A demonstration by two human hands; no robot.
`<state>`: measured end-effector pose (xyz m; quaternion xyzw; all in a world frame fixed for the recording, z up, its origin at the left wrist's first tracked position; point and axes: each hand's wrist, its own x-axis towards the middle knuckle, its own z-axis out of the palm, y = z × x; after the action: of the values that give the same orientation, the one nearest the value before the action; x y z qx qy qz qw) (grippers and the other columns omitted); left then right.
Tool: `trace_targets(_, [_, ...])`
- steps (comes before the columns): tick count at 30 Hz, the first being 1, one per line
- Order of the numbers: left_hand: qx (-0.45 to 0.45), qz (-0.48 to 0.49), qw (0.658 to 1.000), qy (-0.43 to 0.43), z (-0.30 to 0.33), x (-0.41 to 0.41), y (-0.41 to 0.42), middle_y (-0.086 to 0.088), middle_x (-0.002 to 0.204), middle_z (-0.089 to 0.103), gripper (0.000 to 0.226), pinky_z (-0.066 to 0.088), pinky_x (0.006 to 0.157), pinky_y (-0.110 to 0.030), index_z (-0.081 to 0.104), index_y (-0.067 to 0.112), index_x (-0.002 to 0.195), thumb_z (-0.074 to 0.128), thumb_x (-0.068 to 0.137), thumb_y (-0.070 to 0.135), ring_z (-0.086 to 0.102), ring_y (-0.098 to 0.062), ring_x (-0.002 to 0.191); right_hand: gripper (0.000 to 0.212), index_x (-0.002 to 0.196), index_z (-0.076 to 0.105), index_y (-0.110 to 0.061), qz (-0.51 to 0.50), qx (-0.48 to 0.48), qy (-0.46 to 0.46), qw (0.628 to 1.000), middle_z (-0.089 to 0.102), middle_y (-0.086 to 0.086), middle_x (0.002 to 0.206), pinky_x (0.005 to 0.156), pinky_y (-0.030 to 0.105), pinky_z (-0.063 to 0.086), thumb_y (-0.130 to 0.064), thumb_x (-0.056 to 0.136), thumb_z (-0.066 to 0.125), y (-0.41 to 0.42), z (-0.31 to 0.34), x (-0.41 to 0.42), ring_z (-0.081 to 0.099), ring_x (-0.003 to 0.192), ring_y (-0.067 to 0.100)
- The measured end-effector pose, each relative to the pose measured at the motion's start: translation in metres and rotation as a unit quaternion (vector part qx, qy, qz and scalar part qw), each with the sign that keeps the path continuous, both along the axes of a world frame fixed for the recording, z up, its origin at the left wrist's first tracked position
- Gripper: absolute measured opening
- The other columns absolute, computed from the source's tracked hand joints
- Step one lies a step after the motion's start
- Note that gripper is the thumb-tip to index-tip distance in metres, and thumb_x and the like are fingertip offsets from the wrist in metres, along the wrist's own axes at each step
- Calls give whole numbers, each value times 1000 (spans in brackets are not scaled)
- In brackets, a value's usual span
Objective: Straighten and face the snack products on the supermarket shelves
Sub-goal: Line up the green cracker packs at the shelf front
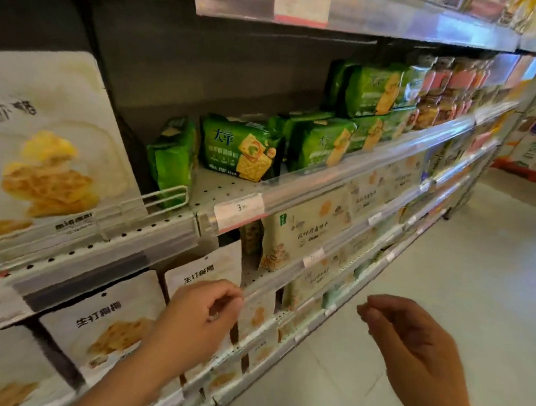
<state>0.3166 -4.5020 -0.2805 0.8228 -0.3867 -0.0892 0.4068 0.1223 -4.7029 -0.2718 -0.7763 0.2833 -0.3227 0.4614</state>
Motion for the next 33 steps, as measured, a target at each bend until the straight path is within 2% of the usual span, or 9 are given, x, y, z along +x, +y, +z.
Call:
trace_targets(3, [8,80,997,10,6,4,3,35,90,65,14,45,64,-9,66,45,89,57,94,36,60,9,83,16,87,69,-40,105,-66,0,992,71,-19,85,59,10,49,-24,84,68,-44,32,53,66,78,1])
trace_targets(6, [4,164,986,-34,27,6,9,39,88,60,15,43,65,-6,62,46,83,57,93,35,57,10,84,11,89,65,-40,188,-141,-19,972,67,-24,88,60,9,49,-30,84,63,-62,74,108,64,80,-1])
trace_targets(9, [-26,235,959,-156,60,12,12,22,71,61,18,43,56,-9,56,46,81,61,89,30,58,0,76,9,94,62,-38,241,-214,-43,946,65,-26,90,64,6,47,-34,86,60,-67,110,162,62,83,-6])
trace_targets(12, [-36,283,919,-274,96,24,6,21,93,50,10,37,57,-10,58,35,98,59,88,34,54,-3,67,22,107,61,-36,250,-303,-34,919,64,-26,88,69,1,41,-43,86,60,-69,140,210,59,84,-11])
trace_targets(15, [-9,316,898,-306,121,45,-6,10,118,41,38,45,61,-17,57,24,121,56,87,42,54,-3,63,41,121,63,-26,248,-407,9,879,65,-9,111,81,15,43,-47,86,62,-68,160,249,56,95,0])
trace_targets(17, [38,343,891,-294,131,57,-17,7,129,35,54,50,66,-26,48,27,132,50,85,52,58,-9,71,52,124,61,-25,257,-453,56,852,63,-3,119,87,25,47,-56,83,57,-67,167,268,57,104,10])
trace_targets(21, [144,371,864,-309,133,73,-31,3,135,37,61,55,68,-32,42,32,136,41,83,63,63,-19,85,64,130,55,-27,298,-486,161,806,61,-1,126,91,41,51,-67,79,53,-69,169,292,57,111,21])
trace_targets(26, [147,389,852,-319,125,77,-35,1,118,55,49,53,53,-30,60,31,121,45,83,59,63,-20,76,60,125,53,-35,344,-508,184,768,63,-4,111,75,34,53,-71,76,52,-76,164,310,60,93,18])
trace_targets(33, [138,434,835,-308,126,76,-39,0,100,60,38,52,52,-30,62,34,117,56,84,53,58,-20,70,49,117,54,-29,397,-523,183,731,62,-6,91,60,27,49,-60,79,60,-81,171,322,54,71,5])
